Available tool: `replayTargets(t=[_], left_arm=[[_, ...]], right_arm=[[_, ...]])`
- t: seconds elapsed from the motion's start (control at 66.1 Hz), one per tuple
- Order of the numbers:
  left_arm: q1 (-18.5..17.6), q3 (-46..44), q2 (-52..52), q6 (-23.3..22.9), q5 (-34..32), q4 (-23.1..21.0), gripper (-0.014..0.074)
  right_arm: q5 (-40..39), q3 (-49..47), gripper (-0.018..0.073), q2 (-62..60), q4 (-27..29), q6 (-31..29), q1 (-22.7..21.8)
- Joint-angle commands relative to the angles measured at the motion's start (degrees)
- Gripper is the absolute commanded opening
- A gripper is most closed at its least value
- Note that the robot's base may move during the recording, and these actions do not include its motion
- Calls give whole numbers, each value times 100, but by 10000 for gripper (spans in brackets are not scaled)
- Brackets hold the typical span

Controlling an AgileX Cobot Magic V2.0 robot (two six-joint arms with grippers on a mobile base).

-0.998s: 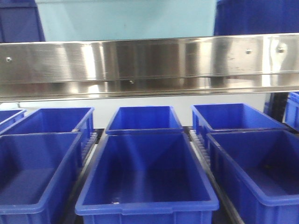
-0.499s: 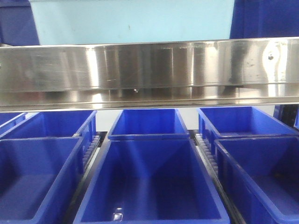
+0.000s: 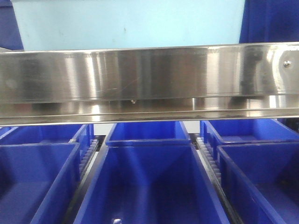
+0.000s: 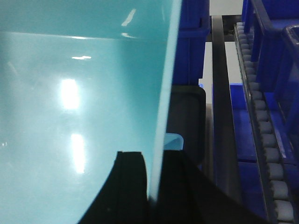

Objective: Move two blue bins to right shelf middle

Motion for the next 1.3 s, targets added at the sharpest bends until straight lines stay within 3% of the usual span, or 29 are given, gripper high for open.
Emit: replayTargets(t=[0.0, 1.285], left_arm=[[-20, -82, -108, -11, -346, -84, -111], [-20, -82, -108, -11, -280, -119, -111]], right_arm=[[-160, -51, -162, -35, -114, -113, -2], [-306, -51, -162, -29, -114, -113, -2]])
